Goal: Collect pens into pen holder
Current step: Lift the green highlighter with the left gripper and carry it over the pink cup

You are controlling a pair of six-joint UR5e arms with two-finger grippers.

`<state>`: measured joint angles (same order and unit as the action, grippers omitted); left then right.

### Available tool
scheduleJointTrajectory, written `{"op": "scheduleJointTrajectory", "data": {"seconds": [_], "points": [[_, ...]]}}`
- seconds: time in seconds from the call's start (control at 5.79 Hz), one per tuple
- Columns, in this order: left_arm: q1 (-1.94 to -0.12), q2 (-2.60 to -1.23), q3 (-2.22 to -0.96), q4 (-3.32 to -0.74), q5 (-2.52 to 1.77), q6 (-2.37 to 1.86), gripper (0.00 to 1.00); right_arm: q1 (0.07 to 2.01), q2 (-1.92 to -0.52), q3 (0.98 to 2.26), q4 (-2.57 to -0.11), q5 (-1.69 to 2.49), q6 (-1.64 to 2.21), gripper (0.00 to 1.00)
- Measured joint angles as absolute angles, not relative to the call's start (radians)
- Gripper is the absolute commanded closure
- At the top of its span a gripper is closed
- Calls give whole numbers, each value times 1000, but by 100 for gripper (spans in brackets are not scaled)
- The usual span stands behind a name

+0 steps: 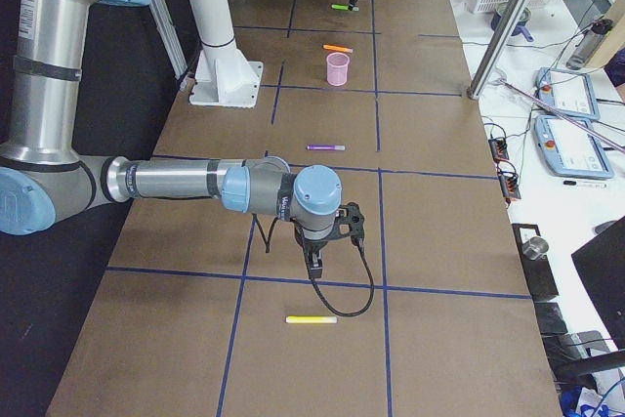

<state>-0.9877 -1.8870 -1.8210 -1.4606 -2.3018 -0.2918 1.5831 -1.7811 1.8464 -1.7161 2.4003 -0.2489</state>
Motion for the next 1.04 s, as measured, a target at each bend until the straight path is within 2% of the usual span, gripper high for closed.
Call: {"op": "scheduleJointTrajectory", "data": {"seconds": [0.35,0.69,1.04], "points": [[-985,-1959,-1977,-1462,-2246,-317,100,1583,-1781,1846,-1716,2399,-249,0],[-964,-2033,-2062,-1466,-2162,-385,100,1582,-1781,1845,-1716,2400,-250,0],[-834,-2059,-2136,-1509,-1961,-571,100,1582,-1781,1845,-1716,2400,-249,0]]}}
